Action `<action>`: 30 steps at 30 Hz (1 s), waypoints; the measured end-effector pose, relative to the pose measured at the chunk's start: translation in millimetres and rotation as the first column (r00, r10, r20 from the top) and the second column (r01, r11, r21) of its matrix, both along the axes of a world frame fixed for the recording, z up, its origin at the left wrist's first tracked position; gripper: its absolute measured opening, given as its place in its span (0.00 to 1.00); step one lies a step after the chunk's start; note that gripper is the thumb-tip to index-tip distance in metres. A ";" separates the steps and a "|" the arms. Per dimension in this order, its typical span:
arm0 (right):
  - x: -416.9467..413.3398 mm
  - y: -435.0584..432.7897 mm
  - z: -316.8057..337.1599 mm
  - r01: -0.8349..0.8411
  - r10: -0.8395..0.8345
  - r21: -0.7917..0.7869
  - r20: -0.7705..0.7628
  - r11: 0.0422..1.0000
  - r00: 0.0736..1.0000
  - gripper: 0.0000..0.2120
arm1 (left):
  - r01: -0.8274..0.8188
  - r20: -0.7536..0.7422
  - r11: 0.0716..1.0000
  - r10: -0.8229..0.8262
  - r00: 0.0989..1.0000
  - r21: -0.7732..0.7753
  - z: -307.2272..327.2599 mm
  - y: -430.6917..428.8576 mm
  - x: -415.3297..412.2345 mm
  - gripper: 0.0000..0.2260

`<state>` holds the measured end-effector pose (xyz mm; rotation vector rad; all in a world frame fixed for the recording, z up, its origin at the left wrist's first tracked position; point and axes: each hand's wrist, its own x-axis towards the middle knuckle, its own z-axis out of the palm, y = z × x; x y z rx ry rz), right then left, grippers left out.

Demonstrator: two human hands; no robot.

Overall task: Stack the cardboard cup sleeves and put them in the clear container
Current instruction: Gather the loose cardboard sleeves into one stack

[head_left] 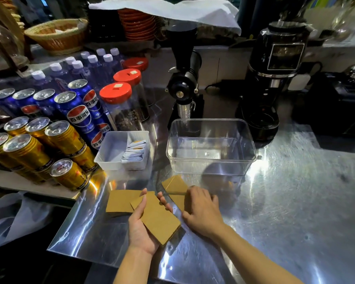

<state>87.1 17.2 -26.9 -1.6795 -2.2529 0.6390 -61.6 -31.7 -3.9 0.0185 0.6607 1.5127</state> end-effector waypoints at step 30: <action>23.4 -31.1 44.0 0.135 -0.528 -0.526 -0.733 0.840 0.429 0.08 | 0.118 -0.045 0.992 -0.120 0.992 -0.040 -4.4 9.6 32.1 0.09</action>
